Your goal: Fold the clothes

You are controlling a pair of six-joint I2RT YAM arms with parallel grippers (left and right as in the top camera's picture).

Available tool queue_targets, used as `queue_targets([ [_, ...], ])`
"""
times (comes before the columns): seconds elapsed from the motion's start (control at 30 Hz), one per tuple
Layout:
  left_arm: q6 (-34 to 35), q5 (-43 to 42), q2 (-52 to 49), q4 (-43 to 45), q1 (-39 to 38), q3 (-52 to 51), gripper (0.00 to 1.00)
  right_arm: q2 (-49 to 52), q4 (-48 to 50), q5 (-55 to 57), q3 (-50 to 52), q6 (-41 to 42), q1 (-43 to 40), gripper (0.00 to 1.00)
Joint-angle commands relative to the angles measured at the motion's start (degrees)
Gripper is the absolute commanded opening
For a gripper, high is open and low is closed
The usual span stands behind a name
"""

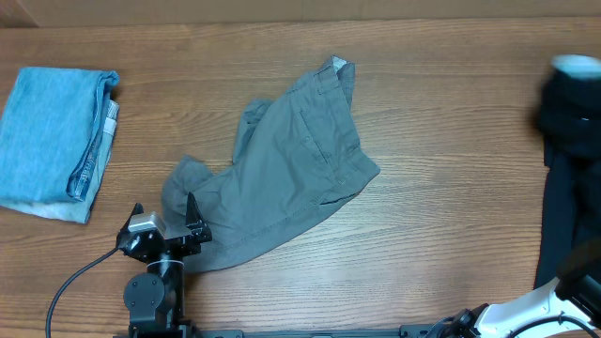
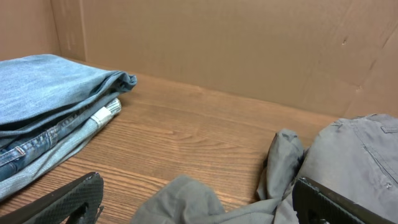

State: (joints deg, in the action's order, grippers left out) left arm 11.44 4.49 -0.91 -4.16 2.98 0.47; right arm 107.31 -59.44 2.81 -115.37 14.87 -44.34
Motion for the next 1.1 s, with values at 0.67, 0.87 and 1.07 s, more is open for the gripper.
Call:
queue_targets([
  [0.67,-1.1,-0.5,0.3,0.1,-0.3,-0.2,1.0,6.3,-3.7,-20.4,11.2,-34.8,42.2,0.17],
  [0.87,-1.1,-0.5,0.3,0.1,-0.3,-0.2,1.0,6.8,-12.5,-21.6,14.4,-32.9,48.7,0.51],
  [1.07,-1.1,-0.5,0.3,0.1,-0.3,-0.2,1.0,6.8,-4.4,-32.9,31.7,-32.9,48.8,0.59],
])
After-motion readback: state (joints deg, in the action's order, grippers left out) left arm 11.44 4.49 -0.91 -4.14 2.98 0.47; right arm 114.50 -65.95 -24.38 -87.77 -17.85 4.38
